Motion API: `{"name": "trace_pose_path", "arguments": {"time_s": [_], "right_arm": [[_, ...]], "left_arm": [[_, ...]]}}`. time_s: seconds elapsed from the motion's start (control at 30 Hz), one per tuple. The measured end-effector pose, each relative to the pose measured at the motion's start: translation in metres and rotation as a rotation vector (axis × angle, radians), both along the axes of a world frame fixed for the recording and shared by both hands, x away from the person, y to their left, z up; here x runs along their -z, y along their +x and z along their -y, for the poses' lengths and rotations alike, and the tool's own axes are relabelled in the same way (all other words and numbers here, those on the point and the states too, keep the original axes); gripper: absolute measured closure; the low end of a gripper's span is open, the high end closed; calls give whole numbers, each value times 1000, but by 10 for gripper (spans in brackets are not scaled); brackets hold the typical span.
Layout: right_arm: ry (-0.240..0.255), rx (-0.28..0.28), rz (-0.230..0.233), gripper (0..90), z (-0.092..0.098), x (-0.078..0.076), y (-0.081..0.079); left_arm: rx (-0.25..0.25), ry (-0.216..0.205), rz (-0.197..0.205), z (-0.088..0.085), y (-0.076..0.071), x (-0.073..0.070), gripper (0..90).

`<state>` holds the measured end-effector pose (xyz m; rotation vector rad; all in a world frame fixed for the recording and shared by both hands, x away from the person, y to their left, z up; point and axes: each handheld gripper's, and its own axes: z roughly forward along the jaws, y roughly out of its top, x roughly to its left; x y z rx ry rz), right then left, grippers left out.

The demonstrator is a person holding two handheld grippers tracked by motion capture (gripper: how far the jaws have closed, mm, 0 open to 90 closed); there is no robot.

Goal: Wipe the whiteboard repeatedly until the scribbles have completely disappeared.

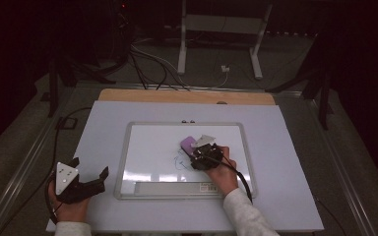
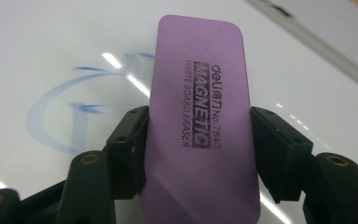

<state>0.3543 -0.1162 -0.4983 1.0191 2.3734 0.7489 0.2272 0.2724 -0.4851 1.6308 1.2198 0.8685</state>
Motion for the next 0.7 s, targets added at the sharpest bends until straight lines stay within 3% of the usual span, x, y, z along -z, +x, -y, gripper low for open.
{"name": "trace_pose_path", "arguments": {"time_s": [0.07,0.17,0.37,0.53,0.63,0.7], "right_arm": [[2,39,0,412,7,0,6],[9,51,-7,412,7,0,6],[28,-50,-35,412,-8,-1,-17],[23,-74,-31,412,-11,-1,-23],[-30,-31,12,412,-7,-1,-21],[-29,2,11,412,1,-1,-15]], "left_arm": [[0,-1,0,0,0,0,6],[1,1,-1,0,1,0,6],[2,2,0,1,0,0,6],[0,2,-2,1,0,0,6],[-4,-3,5,0,0,0,6],[-5,-3,3,-1,0,0,6]]}}
